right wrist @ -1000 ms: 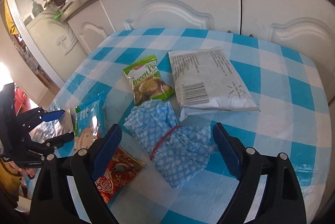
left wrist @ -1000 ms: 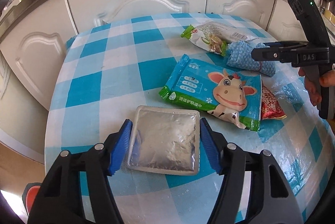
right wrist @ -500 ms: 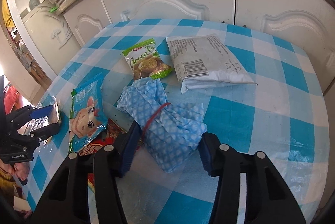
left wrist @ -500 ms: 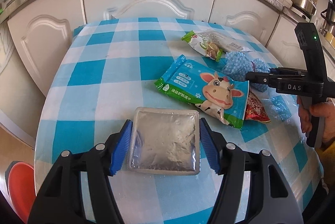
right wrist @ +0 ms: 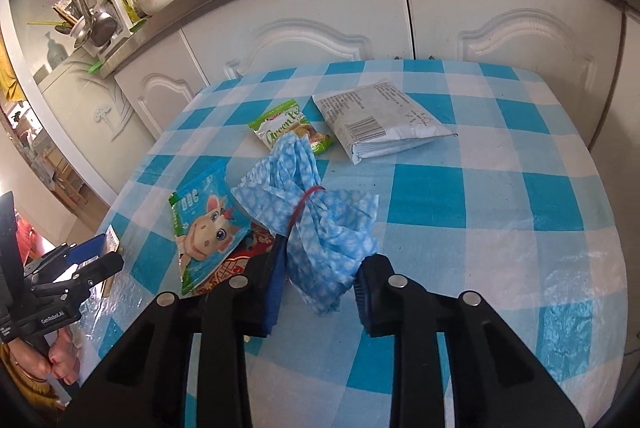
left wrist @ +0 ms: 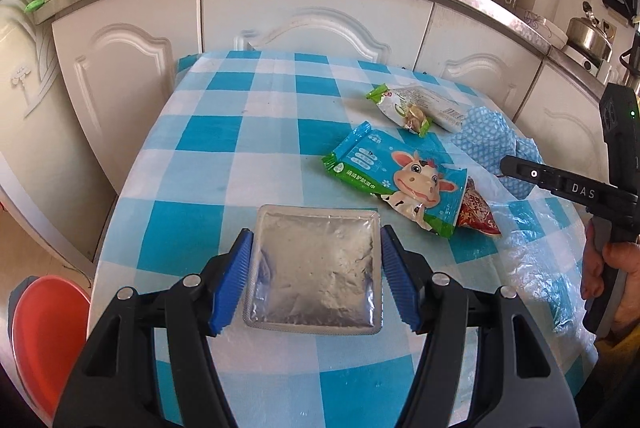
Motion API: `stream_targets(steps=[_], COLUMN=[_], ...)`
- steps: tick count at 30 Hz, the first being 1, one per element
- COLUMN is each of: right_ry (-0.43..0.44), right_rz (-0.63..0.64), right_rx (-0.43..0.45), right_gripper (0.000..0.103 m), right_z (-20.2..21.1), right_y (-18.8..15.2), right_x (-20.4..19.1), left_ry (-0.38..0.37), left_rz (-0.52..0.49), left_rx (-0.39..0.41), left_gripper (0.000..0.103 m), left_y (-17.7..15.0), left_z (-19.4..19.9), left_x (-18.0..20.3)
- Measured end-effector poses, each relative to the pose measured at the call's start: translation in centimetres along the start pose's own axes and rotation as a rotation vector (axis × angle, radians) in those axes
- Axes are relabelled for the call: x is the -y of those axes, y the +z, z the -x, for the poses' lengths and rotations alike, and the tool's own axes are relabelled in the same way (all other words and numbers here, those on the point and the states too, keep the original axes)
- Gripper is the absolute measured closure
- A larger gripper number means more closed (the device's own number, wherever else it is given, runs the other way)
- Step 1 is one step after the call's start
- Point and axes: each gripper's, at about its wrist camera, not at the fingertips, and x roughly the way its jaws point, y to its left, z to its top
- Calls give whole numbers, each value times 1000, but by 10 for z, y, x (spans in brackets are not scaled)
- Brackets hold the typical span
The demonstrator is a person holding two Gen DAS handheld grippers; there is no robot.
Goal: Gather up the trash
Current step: 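Carry the foil tray and cloth bundle to the red bucket and release both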
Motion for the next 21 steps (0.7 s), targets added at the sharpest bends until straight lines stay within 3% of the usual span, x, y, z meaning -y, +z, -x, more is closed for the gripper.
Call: stream_targets(steps=[10,21], right_ry=[56,205], right_rz=[60,210], right_rx=[22,-62], right_gripper=[73,73], right_z=[29,23], right_y=[-5,-14], right_x=[-49,-152], left_ry=[45,173], left_rz=[87,221], left_rx=[52,84], left_gripper=[39,39], left_y=[-18,-53], left_z=[44,91], left_x=[-39,-116])
